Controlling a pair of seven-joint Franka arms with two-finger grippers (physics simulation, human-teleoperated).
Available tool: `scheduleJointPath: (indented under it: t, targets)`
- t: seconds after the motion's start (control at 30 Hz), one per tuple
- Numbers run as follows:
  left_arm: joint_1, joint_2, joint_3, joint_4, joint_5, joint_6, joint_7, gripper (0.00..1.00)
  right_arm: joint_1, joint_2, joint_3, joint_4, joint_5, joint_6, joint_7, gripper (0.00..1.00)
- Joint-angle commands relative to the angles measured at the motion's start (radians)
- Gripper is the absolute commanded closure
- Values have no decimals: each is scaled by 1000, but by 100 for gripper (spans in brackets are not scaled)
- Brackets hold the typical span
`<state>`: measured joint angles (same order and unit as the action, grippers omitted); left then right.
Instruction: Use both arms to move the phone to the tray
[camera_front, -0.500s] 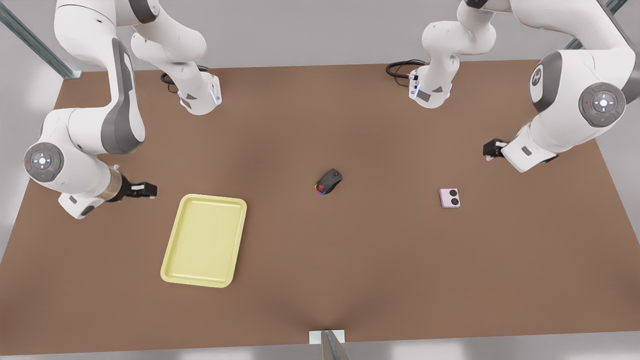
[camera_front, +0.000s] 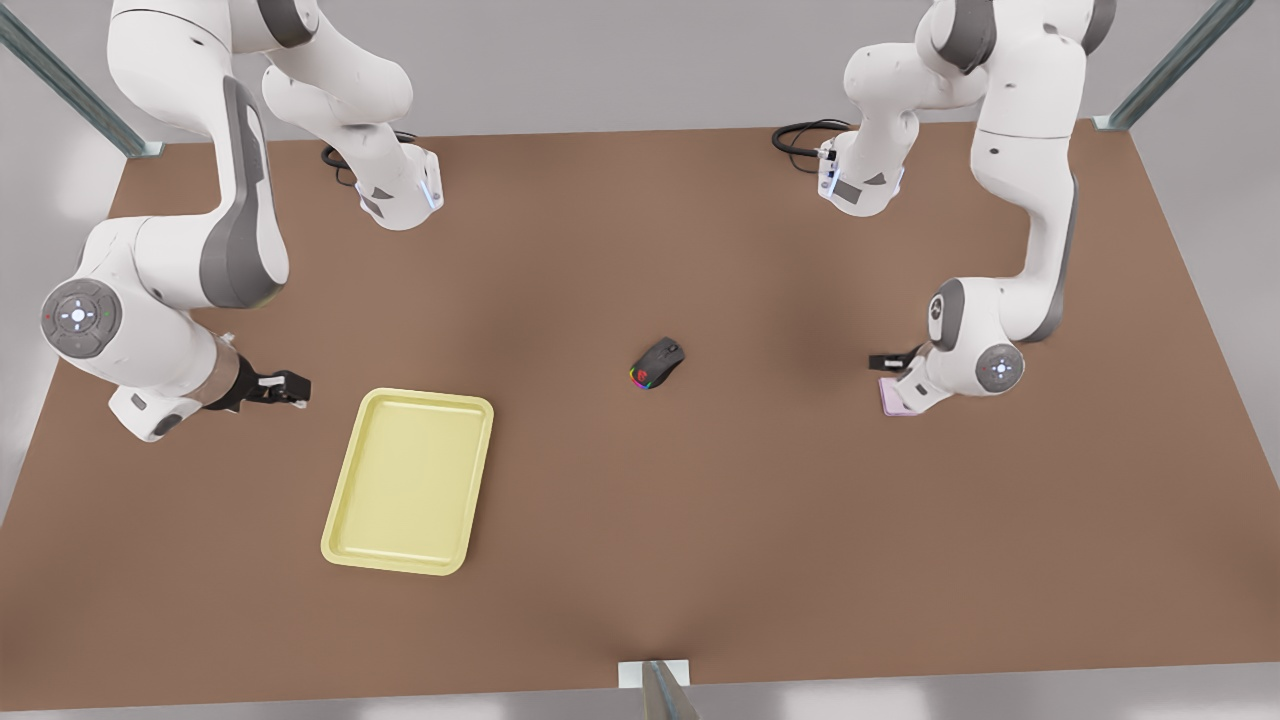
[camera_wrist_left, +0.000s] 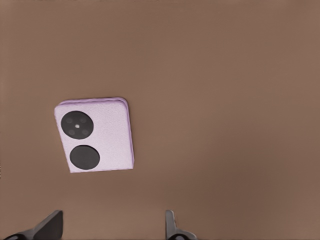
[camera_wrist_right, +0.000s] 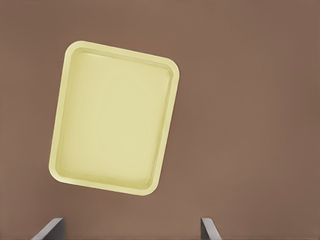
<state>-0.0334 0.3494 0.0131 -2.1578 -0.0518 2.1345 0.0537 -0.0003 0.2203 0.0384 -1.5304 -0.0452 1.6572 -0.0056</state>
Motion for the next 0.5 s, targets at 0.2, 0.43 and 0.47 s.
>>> scheduleJointPath:
  t: [0.2,0.43,0.47]
  targets:
    - [26,36,5,-53,-23,360,-123,0,0,-1,0,3,1,-7,-2,0]
    - [17,52,5,-63,-22,364,-123,0,2,1,0,4,1,-7,3,0]
    - [17,60,5,-62,-22,364,-123,0,2,2,0,4,2,-5,1,0]
